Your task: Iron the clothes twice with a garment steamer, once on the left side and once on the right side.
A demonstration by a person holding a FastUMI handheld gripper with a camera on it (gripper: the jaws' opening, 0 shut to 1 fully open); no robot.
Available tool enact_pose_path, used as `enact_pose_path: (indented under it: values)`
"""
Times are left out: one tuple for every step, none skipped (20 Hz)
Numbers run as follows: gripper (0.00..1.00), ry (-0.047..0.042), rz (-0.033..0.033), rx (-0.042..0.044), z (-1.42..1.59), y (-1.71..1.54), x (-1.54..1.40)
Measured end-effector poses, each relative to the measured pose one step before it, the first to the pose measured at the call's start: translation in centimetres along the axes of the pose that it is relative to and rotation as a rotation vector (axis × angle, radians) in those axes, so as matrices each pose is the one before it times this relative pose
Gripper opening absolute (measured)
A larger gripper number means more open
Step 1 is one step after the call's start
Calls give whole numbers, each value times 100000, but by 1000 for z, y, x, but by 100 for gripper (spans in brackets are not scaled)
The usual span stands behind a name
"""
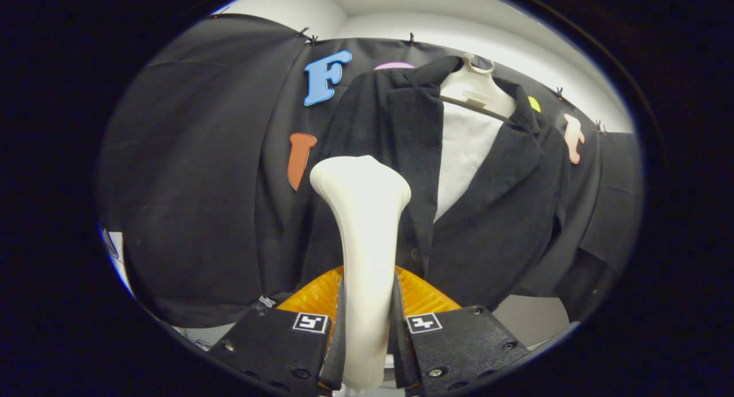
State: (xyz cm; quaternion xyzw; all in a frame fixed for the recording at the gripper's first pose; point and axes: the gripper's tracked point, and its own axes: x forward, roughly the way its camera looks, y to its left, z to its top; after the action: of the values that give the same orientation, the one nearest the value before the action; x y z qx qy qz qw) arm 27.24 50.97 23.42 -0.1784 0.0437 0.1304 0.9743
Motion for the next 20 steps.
enact_pose_path:
  values:
    - [36,1062,397,-143,-884,230,80]
    - [36,1455,278,1,-889,191,124]
    - [36,1505,399,-120,-991,247,92]
    - [36,1462,534,-169,-941,308,181]
    - [36,1339,271,-95,-974,214,235]
    - [36,1303,177,-72,-829,121,167]
    - [36,1418,286,148,-846,152,206]
    - [37,1419,333,194,-786,158,213]
    - [37,1289,298,83,-886,123,234]
    - [36,1097,51,-32,-763,147,181]
    - [36,940,216,-152,-662,80,204]
    - [36,1037,196,-154,-719,140,171]
    - [36,1142,124,-238,-686,139,350]
    - [36,992,314,-376,-535,166,322]
    - [36,984,155,-189,-664,173,384]
    - [36,884,163,-139,-504,88,243]
    - [36,902,477,-3,-654,166,337]
    - [36,1226,481,-135,-634,332,261]
    - [36,1121,531,-27,-739,201,196]
    - [36,1041,280,-205,-819,179,101]
